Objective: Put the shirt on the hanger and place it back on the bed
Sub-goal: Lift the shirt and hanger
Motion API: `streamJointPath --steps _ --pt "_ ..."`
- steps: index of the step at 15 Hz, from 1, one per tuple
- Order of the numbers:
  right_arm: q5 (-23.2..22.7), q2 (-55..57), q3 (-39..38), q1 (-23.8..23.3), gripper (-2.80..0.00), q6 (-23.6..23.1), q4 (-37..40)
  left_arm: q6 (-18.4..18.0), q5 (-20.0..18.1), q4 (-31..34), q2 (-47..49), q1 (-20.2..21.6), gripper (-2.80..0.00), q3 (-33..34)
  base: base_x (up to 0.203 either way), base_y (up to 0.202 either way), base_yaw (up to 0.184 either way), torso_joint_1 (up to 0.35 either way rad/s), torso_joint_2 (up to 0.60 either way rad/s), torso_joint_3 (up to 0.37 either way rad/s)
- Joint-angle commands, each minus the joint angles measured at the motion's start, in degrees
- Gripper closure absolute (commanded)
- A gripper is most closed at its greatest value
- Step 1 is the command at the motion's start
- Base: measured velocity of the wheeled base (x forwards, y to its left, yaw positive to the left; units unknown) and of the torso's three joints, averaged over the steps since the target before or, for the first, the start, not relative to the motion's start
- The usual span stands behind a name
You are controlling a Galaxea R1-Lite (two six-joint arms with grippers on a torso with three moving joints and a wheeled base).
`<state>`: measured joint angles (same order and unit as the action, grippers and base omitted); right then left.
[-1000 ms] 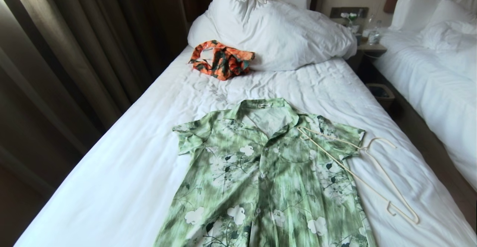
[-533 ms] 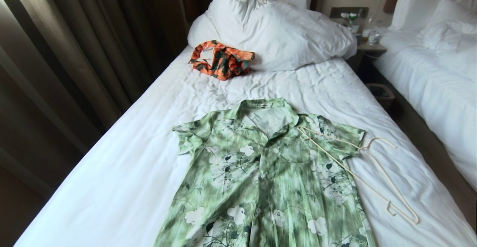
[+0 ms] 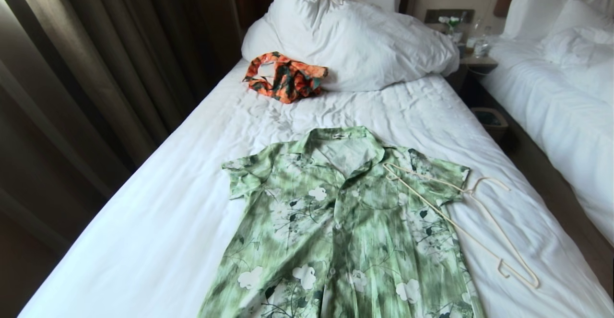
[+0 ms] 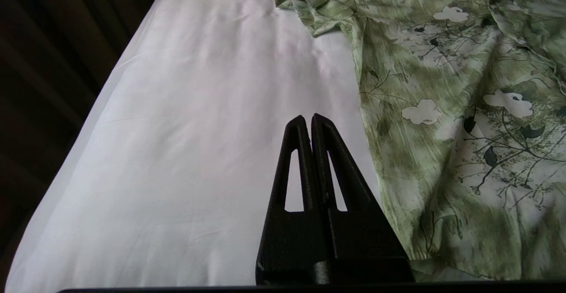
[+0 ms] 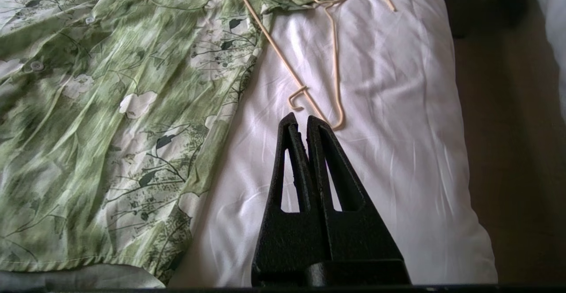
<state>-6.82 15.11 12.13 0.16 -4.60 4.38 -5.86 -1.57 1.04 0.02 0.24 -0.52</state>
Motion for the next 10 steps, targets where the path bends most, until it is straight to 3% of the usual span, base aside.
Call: streamJointPath --steps 1,5,10 --pt "-0.4 15.3 5.5 0.1 0.00 2.1 0.0 0.0 0.0 0.0 -0.1 0.0 0.00 0.0 0.000 0.000 0.000 0.000 0.00 0.000" --pt "-2.2 34.9 14.7 0.2 0.00 9.5 -0.3 0.0 0.0 0.0 -0.1 0.0 0.00 0.0 0.000 0.000 0.000 0.000 0.00 0.000" --pt "-5.2 60.3 21.4 -0.1 0.00 18.0 -6.4 0.0 0.0 0.0 -0.1 0.1 0.00 0.0 0.000 0.000 0.000 0.000 0.00 0.000"
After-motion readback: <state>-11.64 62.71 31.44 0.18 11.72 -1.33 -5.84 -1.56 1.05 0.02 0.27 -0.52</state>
